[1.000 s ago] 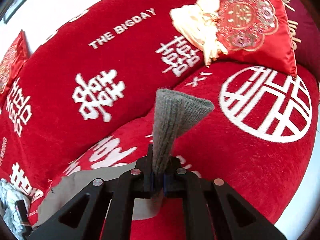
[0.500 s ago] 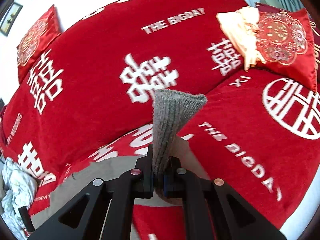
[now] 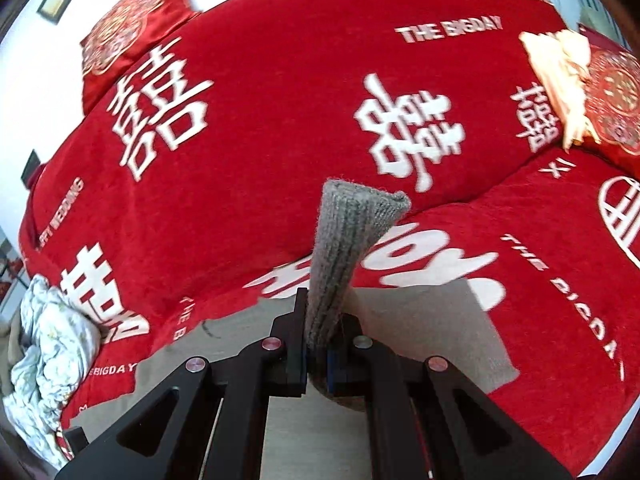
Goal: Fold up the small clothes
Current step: 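Carry the held sleeve with the right gripper across the sweater body, then lower the sleeve onto the sweater body and open the right gripper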
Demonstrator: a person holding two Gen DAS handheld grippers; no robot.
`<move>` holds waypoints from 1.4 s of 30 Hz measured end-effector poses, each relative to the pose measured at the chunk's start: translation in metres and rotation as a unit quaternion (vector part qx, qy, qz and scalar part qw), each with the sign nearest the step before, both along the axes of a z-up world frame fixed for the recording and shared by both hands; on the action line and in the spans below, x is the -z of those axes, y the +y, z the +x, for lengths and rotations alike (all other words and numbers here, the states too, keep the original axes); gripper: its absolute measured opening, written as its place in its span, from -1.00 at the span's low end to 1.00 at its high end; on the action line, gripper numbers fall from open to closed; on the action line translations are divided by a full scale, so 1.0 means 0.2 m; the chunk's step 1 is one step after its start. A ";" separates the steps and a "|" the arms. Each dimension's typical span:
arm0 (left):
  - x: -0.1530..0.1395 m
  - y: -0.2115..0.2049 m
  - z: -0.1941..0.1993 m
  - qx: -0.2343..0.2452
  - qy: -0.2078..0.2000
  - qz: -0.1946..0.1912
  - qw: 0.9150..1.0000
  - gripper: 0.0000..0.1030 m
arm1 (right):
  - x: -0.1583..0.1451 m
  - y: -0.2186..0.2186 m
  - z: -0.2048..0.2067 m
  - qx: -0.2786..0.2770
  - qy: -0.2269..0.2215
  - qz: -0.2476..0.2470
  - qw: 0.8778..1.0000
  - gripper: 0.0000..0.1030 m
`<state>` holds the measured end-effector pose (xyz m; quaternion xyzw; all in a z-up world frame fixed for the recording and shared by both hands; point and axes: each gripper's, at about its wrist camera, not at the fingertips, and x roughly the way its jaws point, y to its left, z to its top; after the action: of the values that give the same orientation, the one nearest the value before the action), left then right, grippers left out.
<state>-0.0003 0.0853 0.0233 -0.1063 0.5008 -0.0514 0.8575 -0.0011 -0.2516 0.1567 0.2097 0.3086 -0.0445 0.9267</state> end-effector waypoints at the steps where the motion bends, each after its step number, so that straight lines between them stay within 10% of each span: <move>1: 0.00 0.02 0.00 -0.002 0.001 0.000 1.000 1.00 | 0.00 0.04 0.02 -0.005 0.000 0.001 1.000 -0.87; 18: -0.04 0.35 -0.09 -0.038 -0.015 0.002 0.999 1.00 | 0.09 0.79 0.25 -0.099 0.017 0.013 0.995 -0.87; 33: 0.01 0.55 -0.11 -0.073 -0.001 -0.008 0.997 1.00 | 0.51 1.34 0.43 -0.194 0.106 -0.029 0.975 -0.85; 40: 0.00 0.56 -0.12 -0.080 -0.001 -0.016 0.997 1.00 | 0.61 1.46 0.38 -0.286 0.117 -0.029 0.951 -0.18; 42: -0.01 0.55 -0.11 -0.078 -0.004 -0.009 0.997 1.00 | 0.56 1.43 0.35 -0.286 0.095 -0.022 0.953 0.42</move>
<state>-0.0232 0.1946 0.0262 -0.1521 0.4873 0.0108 0.8598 0.0689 0.0340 0.0457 0.0867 0.4413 0.1962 0.8713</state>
